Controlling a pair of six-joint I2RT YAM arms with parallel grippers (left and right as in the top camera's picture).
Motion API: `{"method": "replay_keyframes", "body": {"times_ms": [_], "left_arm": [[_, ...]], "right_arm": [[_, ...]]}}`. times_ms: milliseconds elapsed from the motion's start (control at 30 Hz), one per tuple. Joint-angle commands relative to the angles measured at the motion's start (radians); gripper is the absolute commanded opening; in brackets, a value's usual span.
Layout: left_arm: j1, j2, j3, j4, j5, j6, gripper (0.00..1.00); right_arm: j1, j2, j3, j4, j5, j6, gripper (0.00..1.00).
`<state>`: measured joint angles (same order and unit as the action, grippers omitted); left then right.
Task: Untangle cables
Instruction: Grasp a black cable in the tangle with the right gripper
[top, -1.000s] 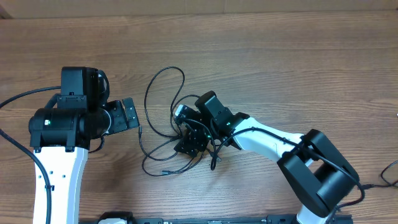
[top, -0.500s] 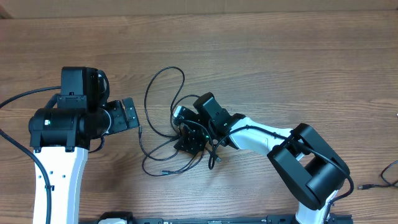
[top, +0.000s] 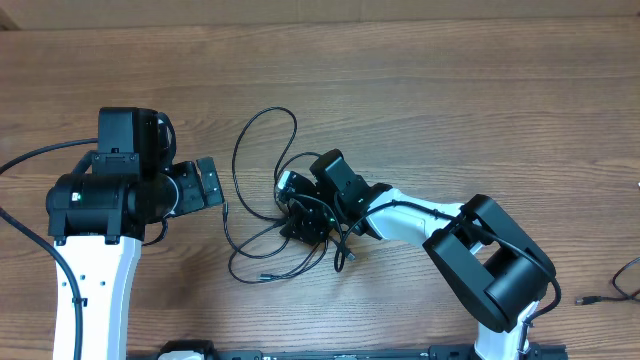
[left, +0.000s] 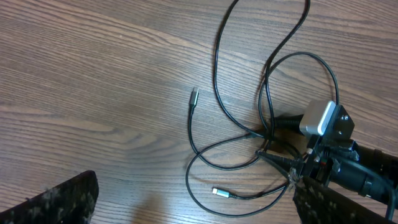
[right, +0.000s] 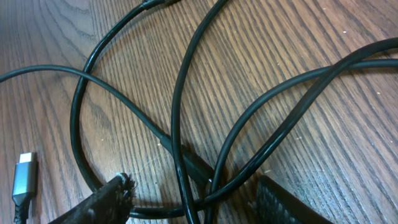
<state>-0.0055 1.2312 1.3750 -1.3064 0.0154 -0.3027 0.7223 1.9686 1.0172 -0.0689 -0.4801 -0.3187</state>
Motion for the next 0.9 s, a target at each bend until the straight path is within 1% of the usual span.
{"method": "replay_keyframes", "body": {"times_ms": [0,100,200,333,400,467,667,800,867], "left_arm": [[0.005,0.005,0.002,0.002,0.003,0.019,1.00],[0.005,0.005,0.002,0.002,0.003,0.019,1.00],[0.005,0.005,0.002,0.002,0.003,0.019,1.00],[0.005,0.005,0.002,0.002,0.003,0.019,1.00],[0.005,0.005,0.002,0.002,0.003,0.019,1.00],[0.005,0.005,0.002,0.002,0.003,0.019,1.00],[0.005,0.005,0.002,0.002,0.003,0.019,1.00],[0.005,0.005,0.002,0.002,0.003,0.019,1.00],[0.005,0.005,0.002,0.002,0.003,0.019,0.99]], "right_arm": [[0.003,0.032,-0.010,0.006,0.019,-0.004,0.60],[0.003,0.032,-0.010,0.024,0.019,-0.004,0.59],[0.003,0.032,-0.010,0.048,0.019,-0.003,0.54],[0.003,0.032,-0.010,0.074,0.033,-0.003,0.42],[0.003,0.032,-0.010,0.079,0.061,-0.002,0.30],[0.003,0.032,-0.010,0.082,0.074,0.001,0.20],[0.003,0.032,-0.010,0.087,0.076,0.004,0.14],[0.003,0.032,-0.007,0.109,0.076,0.038,0.04],[0.003,0.030,-0.007,0.126,0.076,0.055,0.04]]}}
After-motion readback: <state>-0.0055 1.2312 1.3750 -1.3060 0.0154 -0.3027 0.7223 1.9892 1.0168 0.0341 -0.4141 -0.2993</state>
